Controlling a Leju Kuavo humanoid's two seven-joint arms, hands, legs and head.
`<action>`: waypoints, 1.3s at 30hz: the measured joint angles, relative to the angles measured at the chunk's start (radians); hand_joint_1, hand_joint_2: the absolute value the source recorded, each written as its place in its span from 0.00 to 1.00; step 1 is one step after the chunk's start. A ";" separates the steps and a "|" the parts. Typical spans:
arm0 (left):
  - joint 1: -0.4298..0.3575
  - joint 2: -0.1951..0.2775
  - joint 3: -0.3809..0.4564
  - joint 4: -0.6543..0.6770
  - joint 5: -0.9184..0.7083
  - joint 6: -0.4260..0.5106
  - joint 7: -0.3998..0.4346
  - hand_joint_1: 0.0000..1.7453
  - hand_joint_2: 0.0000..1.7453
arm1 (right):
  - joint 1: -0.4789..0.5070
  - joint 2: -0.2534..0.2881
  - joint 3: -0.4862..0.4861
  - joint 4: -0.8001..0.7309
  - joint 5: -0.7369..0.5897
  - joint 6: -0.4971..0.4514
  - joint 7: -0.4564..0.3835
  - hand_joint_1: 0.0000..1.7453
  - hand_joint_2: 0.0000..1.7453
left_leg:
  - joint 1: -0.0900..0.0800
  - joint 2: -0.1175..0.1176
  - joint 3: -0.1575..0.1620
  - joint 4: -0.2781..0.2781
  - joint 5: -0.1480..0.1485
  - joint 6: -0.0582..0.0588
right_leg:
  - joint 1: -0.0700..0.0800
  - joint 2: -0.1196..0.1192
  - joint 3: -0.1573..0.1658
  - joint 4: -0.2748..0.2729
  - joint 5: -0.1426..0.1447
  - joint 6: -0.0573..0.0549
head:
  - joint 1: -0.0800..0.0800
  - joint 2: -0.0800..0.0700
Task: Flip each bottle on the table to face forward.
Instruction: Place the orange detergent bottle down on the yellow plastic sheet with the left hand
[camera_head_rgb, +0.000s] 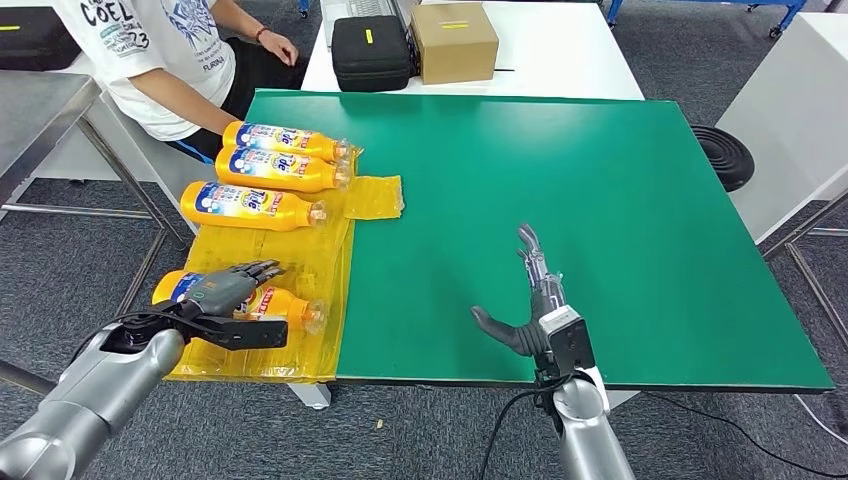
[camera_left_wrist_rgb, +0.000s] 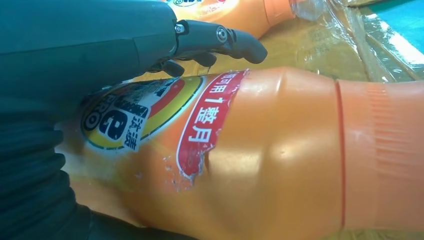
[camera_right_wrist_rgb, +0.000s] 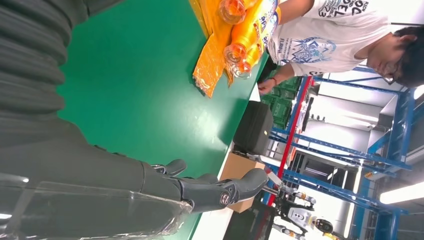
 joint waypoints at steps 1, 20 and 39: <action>-0.002 0.000 0.000 0.002 0.000 -0.002 -0.002 0.00 1.00 | 0.000 0.000 0.000 0.001 -0.001 -0.001 0.000 0.00 1.00 | 0.000 0.000 0.000 0.000 0.000 0.000 | 0.000 0.000 0.000 0.000 0.000 0.000 | 0.000 0.000; -0.067 0.042 -0.013 0.016 0.032 -0.135 -0.111 0.00 1.00 | -0.001 -0.013 0.020 0.026 -0.015 -0.013 0.000 0.00 1.00 | 0.000 0.003 -0.001 0.000 0.000 -0.001 | 0.001 0.001 -0.002 0.000 0.000 0.000 | 0.000 0.000; -0.103 0.124 -0.057 -0.101 0.109 -0.249 -0.175 0.00 1.00 | 0.004 -0.017 0.022 0.028 -0.012 -0.021 0.000 0.00 1.00 | 0.001 0.003 -0.006 0.000 0.000 -0.001 | 0.001 0.002 -0.007 0.000 0.000 0.000 | 0.000 0.000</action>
